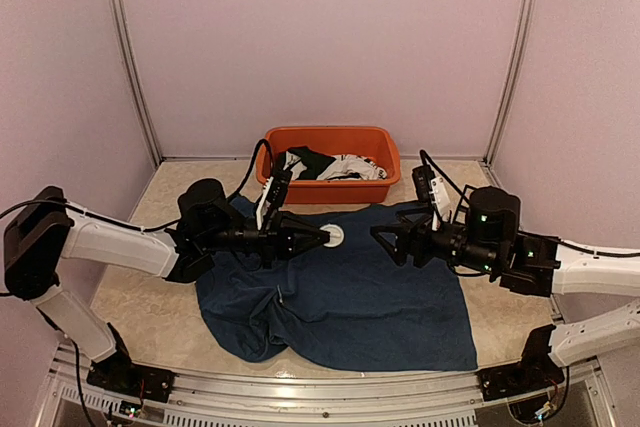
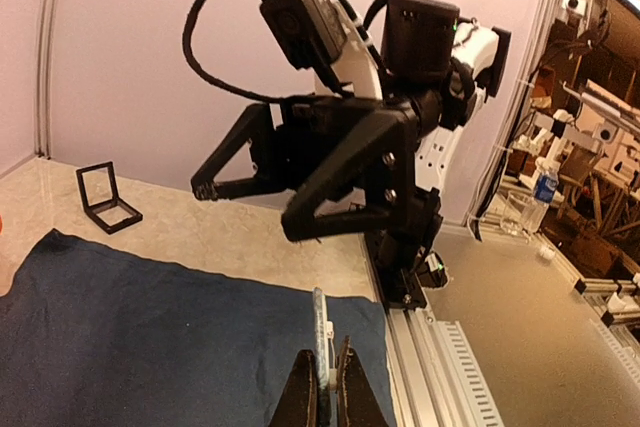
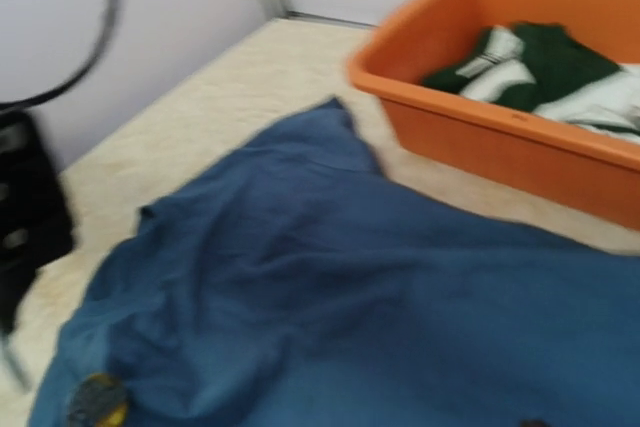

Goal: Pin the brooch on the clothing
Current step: Pass from the left arm to the right

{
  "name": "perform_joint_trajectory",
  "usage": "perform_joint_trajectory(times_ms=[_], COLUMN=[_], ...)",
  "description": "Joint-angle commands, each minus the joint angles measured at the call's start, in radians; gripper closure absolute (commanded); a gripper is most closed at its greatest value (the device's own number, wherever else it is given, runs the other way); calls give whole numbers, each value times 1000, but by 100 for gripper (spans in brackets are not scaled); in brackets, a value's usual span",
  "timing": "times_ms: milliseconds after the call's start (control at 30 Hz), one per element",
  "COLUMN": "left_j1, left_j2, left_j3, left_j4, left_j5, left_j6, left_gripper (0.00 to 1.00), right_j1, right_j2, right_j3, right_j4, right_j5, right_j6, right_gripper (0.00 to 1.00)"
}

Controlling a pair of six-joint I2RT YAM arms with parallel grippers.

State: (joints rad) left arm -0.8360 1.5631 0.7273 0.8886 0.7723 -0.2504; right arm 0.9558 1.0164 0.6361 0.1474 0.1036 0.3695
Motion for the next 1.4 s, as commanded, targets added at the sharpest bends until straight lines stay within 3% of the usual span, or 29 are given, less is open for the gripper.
perform_joint_trajectory(times_ms=[0, 200, 400, 1033, 1367], left_j1=[20, 24, 17, 14, 17], left_j2=[47, 101, 123, 121, 122], left_j3=[-11, -14, -7, -27, -43], left_j4=[208, 343, 367, 411, 444], left_j5=[-56, -74, -62, -44, -48], left_j6=[-191, -264, -276, -270, -273], left_gripper=[100, 100, 100, 100, 100], right_j1=[10, 10, 11, 11, 11], right_j2=[61, 165, 246, 367, 375], right_j3=[-27, -35, -2, 92, 96], right_j4=[240, 437, 514, 533, 521], right_j5=[-177, -306, -357, -440, -449], right_j6=[-94, -93, -86, -58, -48], right_gripper=[19, 24, 30, 70, 72])
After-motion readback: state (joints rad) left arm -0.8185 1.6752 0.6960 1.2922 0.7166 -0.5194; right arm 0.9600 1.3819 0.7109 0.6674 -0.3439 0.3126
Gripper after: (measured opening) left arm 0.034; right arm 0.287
